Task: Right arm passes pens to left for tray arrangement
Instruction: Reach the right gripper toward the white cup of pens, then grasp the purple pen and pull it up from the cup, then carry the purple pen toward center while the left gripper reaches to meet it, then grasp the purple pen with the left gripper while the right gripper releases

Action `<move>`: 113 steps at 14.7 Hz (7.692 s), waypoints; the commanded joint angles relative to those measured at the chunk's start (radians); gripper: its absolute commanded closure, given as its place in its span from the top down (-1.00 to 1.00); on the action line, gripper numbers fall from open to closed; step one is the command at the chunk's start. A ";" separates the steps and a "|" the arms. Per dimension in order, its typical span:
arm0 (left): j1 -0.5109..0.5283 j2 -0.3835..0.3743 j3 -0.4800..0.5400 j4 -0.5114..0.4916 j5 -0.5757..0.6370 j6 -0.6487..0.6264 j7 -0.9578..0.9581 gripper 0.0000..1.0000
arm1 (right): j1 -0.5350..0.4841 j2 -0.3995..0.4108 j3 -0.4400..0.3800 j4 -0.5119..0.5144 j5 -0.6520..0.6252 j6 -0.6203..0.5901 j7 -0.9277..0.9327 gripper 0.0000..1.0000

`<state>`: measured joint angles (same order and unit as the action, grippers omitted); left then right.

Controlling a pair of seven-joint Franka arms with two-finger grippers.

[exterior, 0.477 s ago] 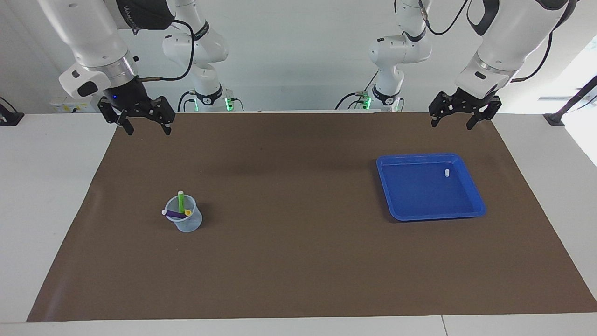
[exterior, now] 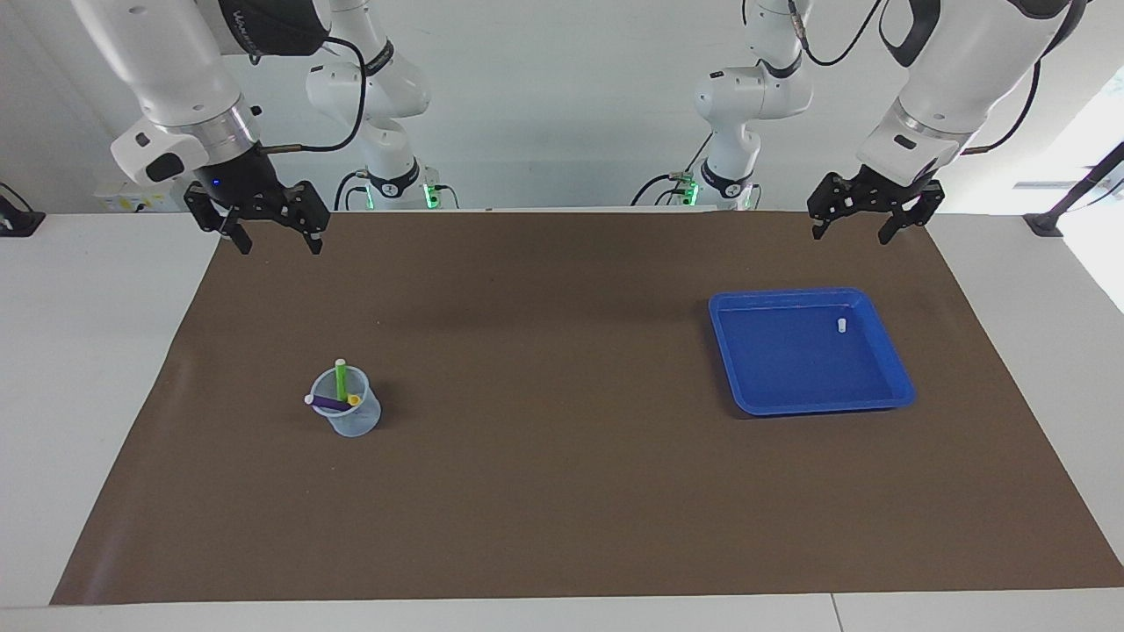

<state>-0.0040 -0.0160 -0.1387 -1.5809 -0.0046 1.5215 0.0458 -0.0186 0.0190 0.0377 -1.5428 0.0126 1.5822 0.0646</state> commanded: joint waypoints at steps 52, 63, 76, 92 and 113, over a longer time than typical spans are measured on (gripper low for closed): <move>0.010 -0.027 -0.002 -0.033 -0.012 0.005 -0.003 1.00 | -0.030 0.016 -0.006 -0.244 0.132 0.523 0.445 -1.00; -0.034 -0.027 -0.012 -0.089 -0.434 0.158 -0.837 1.00 | -0.021 0.059 0.309 -0.215 0.239 0.703 1.180 -1.00; -0.306 -0.016 -0.010 -0.223 -0.446 0.676 -2.000 1.00 | -0.007 0.121 0.588 -0.094 0.196 0.737 1.629 -1.00; -0.332 -0.018 -0.010 -0.255 -0.437 0.726 -1.982 0.01 | -0.007 0.121 0.591 -0.094 0.176 0.745 1.623 -1.00; -0.203 -0.010 -0.010 -0.255 -0.380 0.738 -1.744 -1.00 | -0.012 0.078 0.480 -0.123 0.125 0.505 1.144 0.81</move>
<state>-0.2665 -0.0144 -0.1464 -1.8133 -0.3938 2.2683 -1.7962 -0.0199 0.1318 0.5586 -1.6439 0.1439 2.1670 1.4013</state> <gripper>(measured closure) 0.815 0.093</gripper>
